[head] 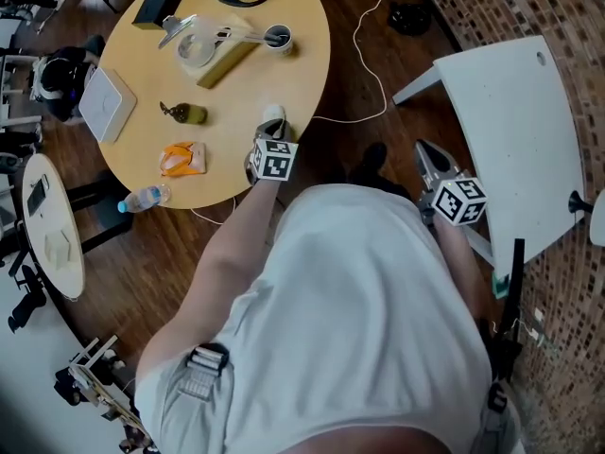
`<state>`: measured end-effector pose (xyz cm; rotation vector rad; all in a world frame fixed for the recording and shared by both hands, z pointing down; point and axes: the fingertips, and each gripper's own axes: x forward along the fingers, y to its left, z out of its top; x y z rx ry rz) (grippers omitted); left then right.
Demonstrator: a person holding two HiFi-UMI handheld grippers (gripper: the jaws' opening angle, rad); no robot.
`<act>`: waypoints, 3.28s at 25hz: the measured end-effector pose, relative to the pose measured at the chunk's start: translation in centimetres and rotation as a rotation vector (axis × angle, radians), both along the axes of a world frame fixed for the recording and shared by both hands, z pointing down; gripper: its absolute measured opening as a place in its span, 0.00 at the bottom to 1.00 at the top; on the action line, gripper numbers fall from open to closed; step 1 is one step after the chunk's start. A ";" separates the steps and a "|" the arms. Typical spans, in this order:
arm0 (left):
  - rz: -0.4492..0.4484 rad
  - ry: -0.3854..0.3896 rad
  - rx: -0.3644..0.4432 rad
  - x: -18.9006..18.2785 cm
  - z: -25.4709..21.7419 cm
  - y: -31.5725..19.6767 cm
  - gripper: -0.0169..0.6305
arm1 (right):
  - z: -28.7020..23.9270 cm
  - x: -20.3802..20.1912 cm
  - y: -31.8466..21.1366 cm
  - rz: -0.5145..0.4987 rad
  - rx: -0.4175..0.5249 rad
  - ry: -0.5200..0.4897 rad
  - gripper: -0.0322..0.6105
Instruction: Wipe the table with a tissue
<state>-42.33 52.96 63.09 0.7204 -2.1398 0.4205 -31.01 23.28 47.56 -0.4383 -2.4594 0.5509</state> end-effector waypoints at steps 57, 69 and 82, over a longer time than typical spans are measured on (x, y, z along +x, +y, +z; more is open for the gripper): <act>0.279 0.398 1.131 6.0 -13.1 -11.8 0.14 | 1.0 8.3 3.7 0.224 -0.016 -0.026 0.06; 0.641 0.440 0.956 12.6 -12.4 -21.1 0.14 | 2.1 16.2 -2.1 0.506 -0.014 -0.020 0.06; 0.800 0.408 0.850 17.0 -13.9 -35.4 0.15 | 0.3 19.5 -13.9 0.584 0.029 -0.038 0.06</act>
